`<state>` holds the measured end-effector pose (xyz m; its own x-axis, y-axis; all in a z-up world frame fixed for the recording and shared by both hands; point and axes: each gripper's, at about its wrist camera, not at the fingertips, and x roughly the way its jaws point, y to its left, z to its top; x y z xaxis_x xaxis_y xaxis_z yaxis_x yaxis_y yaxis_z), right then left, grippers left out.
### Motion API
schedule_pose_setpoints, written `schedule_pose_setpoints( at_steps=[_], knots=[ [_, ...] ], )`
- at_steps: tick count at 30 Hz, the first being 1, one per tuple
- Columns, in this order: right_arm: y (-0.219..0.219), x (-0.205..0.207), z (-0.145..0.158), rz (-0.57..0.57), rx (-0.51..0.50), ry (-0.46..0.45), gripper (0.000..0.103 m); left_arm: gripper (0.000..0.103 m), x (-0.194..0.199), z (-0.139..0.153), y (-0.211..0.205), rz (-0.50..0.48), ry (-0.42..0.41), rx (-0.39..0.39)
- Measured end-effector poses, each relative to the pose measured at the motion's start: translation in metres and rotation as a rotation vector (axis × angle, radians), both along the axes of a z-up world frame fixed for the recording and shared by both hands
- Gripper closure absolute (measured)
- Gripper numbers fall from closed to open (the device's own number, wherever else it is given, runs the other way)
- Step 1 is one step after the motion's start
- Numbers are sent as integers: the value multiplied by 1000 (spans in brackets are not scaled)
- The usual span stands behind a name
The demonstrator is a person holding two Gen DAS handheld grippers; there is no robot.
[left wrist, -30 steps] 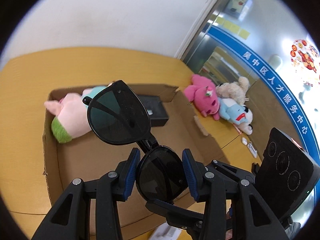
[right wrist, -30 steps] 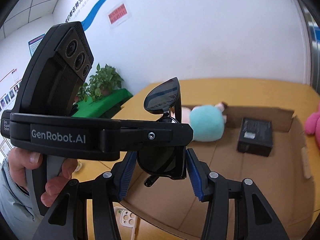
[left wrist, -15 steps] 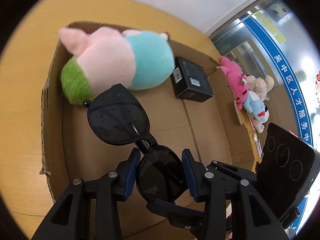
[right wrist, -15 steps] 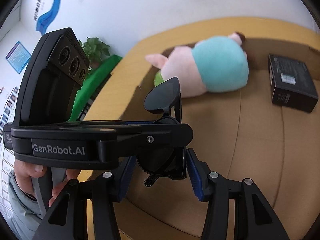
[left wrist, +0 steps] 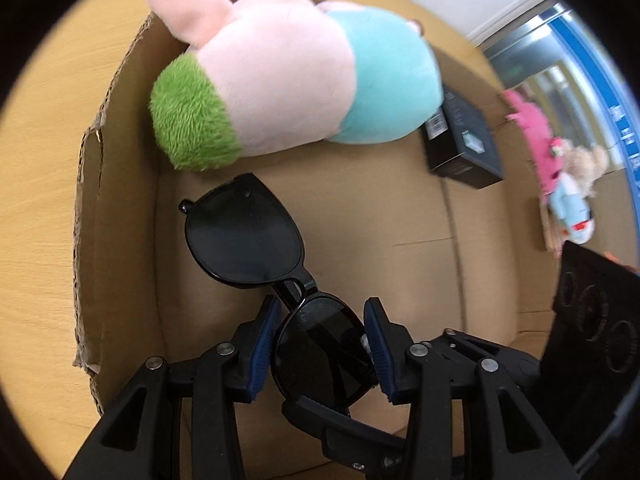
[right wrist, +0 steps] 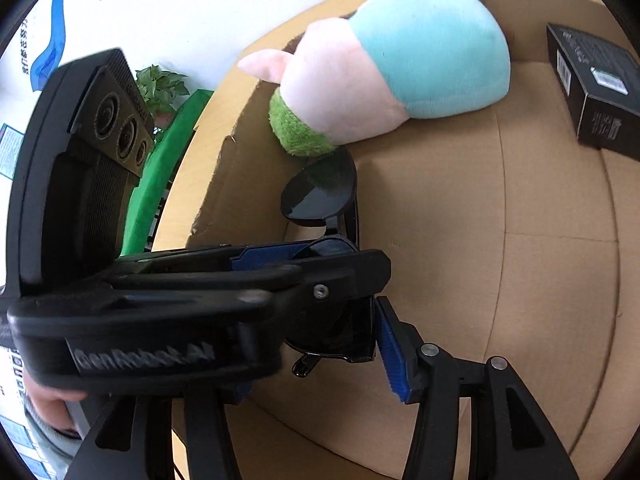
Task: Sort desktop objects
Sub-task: 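Lift the sunglasses with the left gripper and carry them into the box, then open the left gripper to drop the sunglasses and withdraw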
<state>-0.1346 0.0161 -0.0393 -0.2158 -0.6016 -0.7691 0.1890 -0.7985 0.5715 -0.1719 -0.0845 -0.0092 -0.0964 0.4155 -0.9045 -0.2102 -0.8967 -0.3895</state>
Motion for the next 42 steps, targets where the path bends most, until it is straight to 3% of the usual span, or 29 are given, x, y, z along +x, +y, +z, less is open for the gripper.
schedule_pose_setpoints(
  at_steps=[8,12,16,21,24,26,27,28,30,34,40,42],
  knots=[
    [-9,1,-8,17,-25,-41,47,61,1,5,-6,22,1,-40],
    [-3,7,-6,6,-69,-31,19,61,4,13,-7,29,13,-49],
    [2,23,8,28,-54,29,9,61,11,24,-8,35,57,-71],
    [26,61,36,-1,31,169,5,61,34,60,-18,77,247,-119],
    [42,89,63,-38,160,320,3,58,63,88,-22,106,405,-107],
    [51,120,81,-74,269,459,0,42,90,103,-21,118,521,-99],
    [63,109,82,-90,304,510,0,31,104,108,-20,125,573,-100],
    [59,132,79,-105,337,556,0,24,118,111,-18,132,628,-104],
    [66,145,96,-138,375,620,0,24,141,110,-11,131,697,-110],
    [90,136,99,-181,413,653,0,24,160,86,2,141,666,-91],
    [126,173,104,-210,420,635,0,24,170,37,10,179,467,-122],
    [132,177,100,-208,422,637,0,24,175,38,17,172,494,-155]
  ],
)
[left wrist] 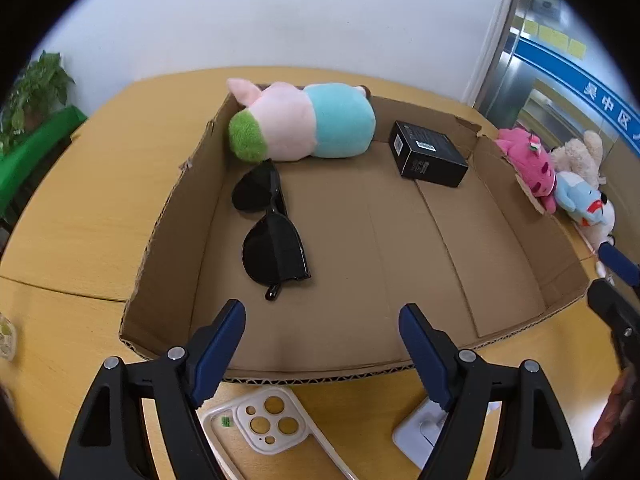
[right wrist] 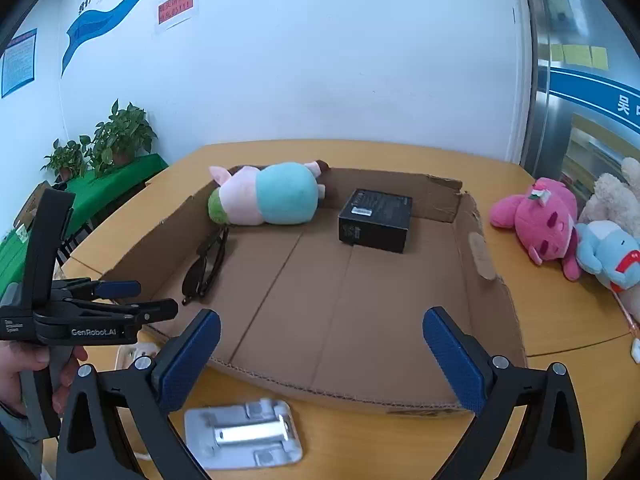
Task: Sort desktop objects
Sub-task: 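Open the left gripper to drop the sunglasses and withdraw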
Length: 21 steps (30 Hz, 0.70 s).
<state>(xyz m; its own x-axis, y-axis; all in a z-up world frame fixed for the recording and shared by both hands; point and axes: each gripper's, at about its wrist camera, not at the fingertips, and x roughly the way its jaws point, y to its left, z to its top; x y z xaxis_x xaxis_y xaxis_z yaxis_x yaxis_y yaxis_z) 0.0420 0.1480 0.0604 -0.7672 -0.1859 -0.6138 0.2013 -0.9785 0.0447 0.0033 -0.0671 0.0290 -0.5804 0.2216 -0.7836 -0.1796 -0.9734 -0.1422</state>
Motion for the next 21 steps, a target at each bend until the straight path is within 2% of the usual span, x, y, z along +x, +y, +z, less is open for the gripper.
schedule_pose_setpoints(
  at_steps=[4,8,11,15,18,21],
  knots=[
    [18,11,-2,1,-26,8,0,24,1,0,8,2,-18,-18],
    [29,18,-1,-3,-36,16,0,24,5,-1,10,4,3,-22],
    [35,23,2,5,-25,27,0,24,13,12,12,30,74,-1],
    [38,29,3,36,-16,42,0,24,37,34,24,-11,158,0],
    [40,32,-8,99,-30,8,0,24,59,34,36,-57,156,20],
    [41,39,-28,195,-58,-42,0,24,73,20,49,-106,104,39]
  ],
)
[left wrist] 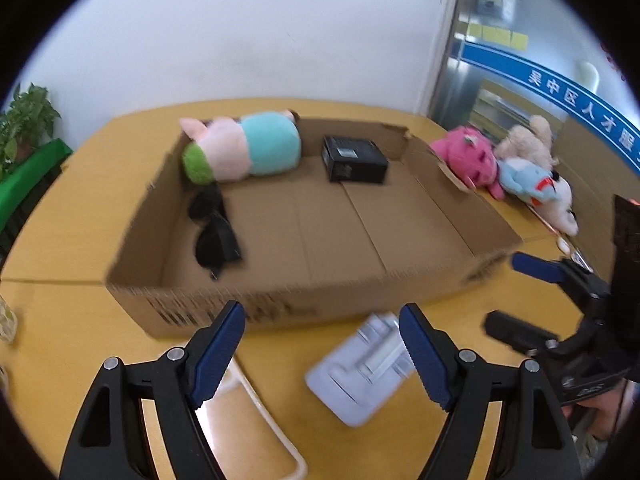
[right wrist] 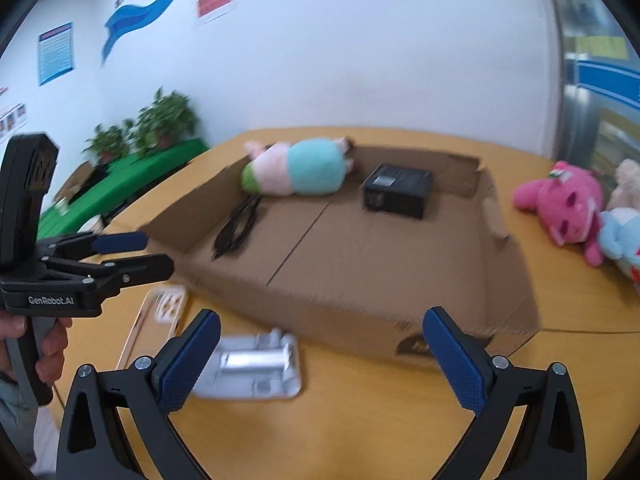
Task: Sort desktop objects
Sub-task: 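Open the left gripper to drop the sunglasses and withdraw, then move the left gripper to the grey phone stand and grasp it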
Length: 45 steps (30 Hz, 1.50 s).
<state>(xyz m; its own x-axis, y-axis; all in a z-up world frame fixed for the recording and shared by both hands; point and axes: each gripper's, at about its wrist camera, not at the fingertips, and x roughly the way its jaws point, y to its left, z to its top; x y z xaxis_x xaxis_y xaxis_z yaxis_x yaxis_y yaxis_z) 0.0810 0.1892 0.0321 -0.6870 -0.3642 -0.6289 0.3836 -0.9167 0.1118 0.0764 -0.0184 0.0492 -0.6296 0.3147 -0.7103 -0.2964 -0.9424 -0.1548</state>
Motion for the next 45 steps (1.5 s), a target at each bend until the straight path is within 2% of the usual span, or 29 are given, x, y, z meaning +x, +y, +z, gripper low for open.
schedule_pose_setpoints(
  at_steps=[5,8,9,12,15,20,22,24,30,33,40,45],
  knots=[
    [-3,-6,-48,98,11,-172,1,24,5,-37,17,-28,-119,11],
    [-7,-13,-61,134,3,-216,2,24,2,-56,21,-26,-178,23],
    [-9,-15,-63,149,0,-222,3,27,1,-60,21,-21,-197,21],
    [-18,-22,-69,192,-8,-242,5,47,-3,-74,19,-12,-259,35],
    [-27,-28,-76,238,-15,-267,12,57,-5,-84,16,-18,-300,48],
    [-43,-35,-86,286,21,-301,37,59,-5,-85,12,-31,-295,56],
    [-46,-33,-88,299,21,-289,45,59,-6,-85,12,-37,-290,55],
    [-47,-31,-87,289,37,-283,49,59,-6,-85,13,-47,-283,45],
    [-37,-10,-86,227,15,-282,57,65,-6,-86,11,-83,-275,55],
    [-33,2,-87,177,-8,-270,56,65,-6,-86,13,-101,-269,51],
    [-31,1,-86,137,-30,-270,58,67,-4,-83,14,-117,-256,42],
    [-28,12,-81,116,-70,-244,58,68,5,-68,15,-127,-218,40]
  ],
)
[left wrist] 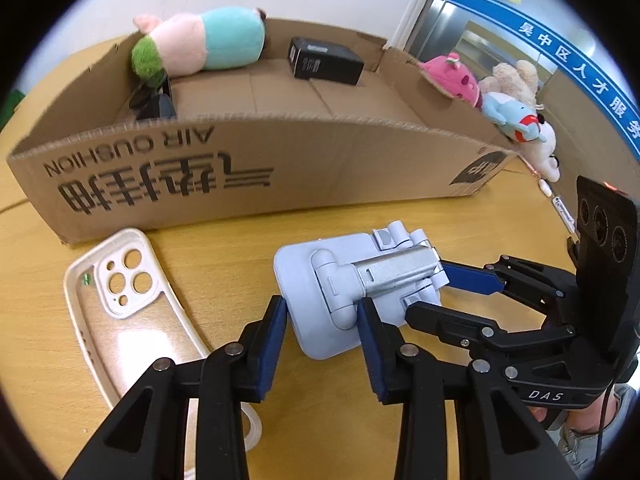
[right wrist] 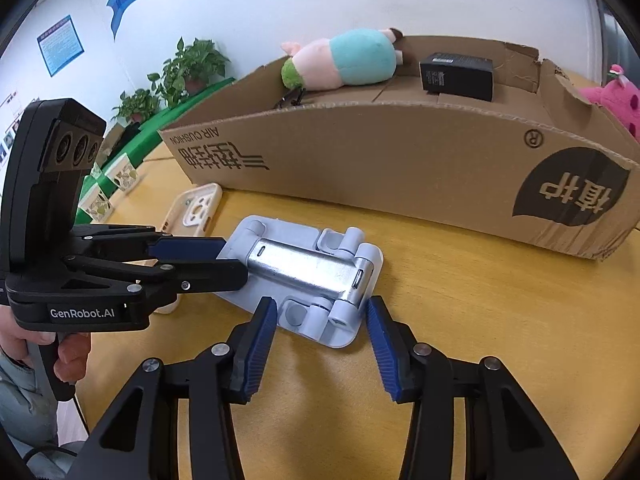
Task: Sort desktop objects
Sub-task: 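Move the left gripper to the grey phone stand and grasp it, then carry the phone stand with the left gripper over the cardboard box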
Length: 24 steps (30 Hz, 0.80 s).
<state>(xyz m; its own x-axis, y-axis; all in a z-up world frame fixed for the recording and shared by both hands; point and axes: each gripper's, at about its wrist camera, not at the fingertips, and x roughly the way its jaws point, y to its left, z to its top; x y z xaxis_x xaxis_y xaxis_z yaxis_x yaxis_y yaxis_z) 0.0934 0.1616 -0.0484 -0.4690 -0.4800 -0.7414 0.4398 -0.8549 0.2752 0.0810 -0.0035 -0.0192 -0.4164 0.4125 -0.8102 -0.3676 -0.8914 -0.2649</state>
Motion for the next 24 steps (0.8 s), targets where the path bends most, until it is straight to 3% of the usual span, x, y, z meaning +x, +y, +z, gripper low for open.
schedule_pose_setpoints(
  at_steps=[11,12,14,24],
  knots=[
    [11,14,80,-91,7,196,60,68,-5,79,11,-45,164,33],
    [14,15,92,-112,7,227,68,68,-8,87,12,-49,179,42],
    [16,13,108,-128,13,262,71,68,-10,102,14,-59,208,46],
    [23,-4,148,-167,-9,328,71,68,-35,137,21,-59,276,48]
  ],
)
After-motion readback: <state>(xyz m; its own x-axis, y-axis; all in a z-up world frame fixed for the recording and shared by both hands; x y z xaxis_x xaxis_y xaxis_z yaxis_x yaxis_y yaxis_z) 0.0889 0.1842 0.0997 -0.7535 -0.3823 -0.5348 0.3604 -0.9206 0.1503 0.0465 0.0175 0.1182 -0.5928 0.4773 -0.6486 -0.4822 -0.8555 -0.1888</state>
